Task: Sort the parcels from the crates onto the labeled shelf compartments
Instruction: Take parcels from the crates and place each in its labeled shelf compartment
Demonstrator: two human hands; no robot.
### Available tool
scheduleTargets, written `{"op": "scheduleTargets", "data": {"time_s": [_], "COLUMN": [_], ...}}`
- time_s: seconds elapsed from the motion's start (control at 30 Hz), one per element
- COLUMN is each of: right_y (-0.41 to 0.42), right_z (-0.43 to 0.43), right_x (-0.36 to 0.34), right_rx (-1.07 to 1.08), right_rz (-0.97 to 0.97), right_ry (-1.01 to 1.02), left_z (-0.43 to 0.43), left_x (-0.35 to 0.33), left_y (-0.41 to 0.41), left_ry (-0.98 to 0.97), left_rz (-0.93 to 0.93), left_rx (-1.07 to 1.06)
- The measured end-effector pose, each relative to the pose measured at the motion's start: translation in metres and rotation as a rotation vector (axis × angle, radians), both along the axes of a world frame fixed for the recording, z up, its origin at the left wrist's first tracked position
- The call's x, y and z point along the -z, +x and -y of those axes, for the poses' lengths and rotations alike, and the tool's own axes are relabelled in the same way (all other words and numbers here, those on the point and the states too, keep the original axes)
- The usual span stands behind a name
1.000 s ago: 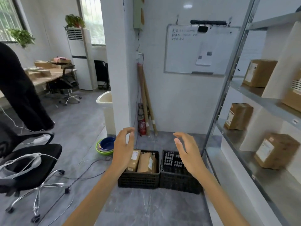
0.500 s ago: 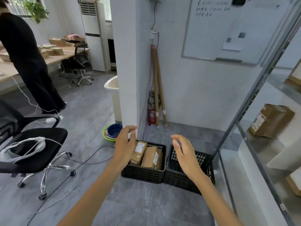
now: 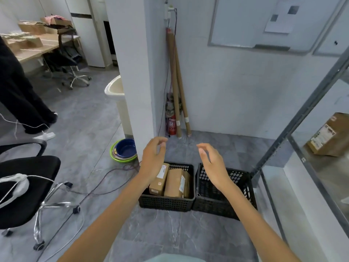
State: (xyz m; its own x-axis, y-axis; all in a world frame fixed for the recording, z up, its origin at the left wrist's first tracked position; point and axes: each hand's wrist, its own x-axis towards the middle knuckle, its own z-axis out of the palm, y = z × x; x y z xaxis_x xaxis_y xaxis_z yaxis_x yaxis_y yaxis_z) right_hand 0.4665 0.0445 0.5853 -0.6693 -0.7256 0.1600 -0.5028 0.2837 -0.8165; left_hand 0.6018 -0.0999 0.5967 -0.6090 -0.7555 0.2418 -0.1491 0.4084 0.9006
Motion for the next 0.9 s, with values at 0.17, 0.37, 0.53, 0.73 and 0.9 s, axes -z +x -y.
{"op": "scheduleTargets", "data": {"time_s": [0.17,0.37,0.53,0.73,0.9], "right_y": [-0.033,-0.091,-0.151,-0.196,-0.21], "right_z": [0.037,0.072,0.112,0.151,0.167], "right_x": [0.021,0.058,0.099,0.168,0.239], "right_rx": [0.025,0.048,0.057,0.08,0.151], "right_rz": [0.062,0.145,0.234,0.378,0.516], "right_ry": [0.045,0.108,0.167,0.271,0.414], "left_z": [0.043,0.093,0.133,0.162,0.182], "left_x": [0.035,0.095,0.127,0.18,0.247], "left_y": [-0.044,-0.101,-0.164,-0.221,-0.226], "left_ry": [0.039,0.057,0.102,0.28,0.453], "left_rz": [0.042,0.187,0.27,0.335,0.407], "left_rx": [0.022,0.05,0.041,0.036,-0.025]}}
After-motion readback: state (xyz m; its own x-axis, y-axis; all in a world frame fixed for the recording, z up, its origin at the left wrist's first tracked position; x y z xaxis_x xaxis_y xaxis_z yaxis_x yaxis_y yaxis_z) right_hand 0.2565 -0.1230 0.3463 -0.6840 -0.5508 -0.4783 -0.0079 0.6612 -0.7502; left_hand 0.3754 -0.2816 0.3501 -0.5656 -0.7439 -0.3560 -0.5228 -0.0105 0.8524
